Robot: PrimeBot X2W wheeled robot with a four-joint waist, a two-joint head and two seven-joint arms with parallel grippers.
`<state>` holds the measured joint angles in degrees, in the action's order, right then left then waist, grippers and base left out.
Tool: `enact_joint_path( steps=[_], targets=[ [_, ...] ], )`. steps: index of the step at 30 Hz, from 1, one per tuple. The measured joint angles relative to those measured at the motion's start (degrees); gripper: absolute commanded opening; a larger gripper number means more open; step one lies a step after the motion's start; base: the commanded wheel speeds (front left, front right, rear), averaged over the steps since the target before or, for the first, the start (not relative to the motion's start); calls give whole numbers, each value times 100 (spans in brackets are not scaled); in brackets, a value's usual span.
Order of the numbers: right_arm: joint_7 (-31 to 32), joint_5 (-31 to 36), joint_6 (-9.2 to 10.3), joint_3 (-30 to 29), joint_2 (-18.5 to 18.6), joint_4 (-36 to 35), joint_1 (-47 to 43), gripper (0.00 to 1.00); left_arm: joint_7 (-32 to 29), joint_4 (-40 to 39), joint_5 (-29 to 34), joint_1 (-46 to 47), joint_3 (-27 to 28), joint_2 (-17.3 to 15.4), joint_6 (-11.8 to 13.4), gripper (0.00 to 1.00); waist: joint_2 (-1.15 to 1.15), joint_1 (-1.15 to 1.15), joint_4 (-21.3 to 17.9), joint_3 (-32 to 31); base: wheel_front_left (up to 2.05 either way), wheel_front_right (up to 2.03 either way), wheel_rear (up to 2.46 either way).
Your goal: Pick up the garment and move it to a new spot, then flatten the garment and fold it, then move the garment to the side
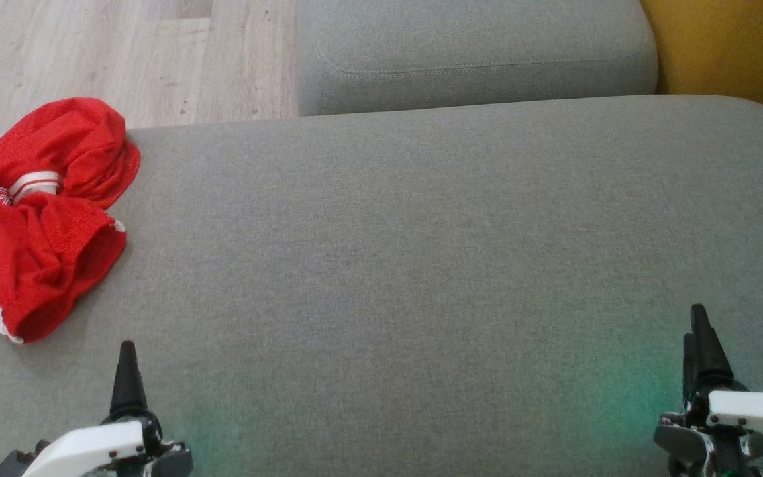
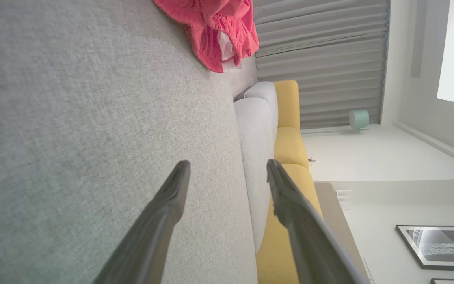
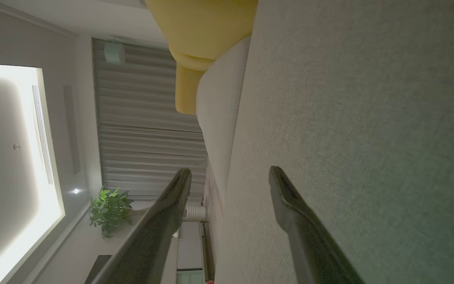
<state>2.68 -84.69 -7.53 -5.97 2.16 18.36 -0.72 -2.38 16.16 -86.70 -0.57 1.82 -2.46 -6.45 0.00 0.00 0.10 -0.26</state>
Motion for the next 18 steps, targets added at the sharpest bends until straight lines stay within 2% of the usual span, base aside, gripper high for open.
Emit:
enact_joint_path(
  steps=[9,18],
  targets=[
    [-176,879,0,32,0,-275,-10,100,153,-316,697,-28,-191,-1,244,100,0,0,16,-34,0,0,0],
    [-312,1611,0,199,0,-463,-99,100,305,-442,1434,-111,-404,1,378,100,0,0,28,-51,0,0,0]
  ],
)
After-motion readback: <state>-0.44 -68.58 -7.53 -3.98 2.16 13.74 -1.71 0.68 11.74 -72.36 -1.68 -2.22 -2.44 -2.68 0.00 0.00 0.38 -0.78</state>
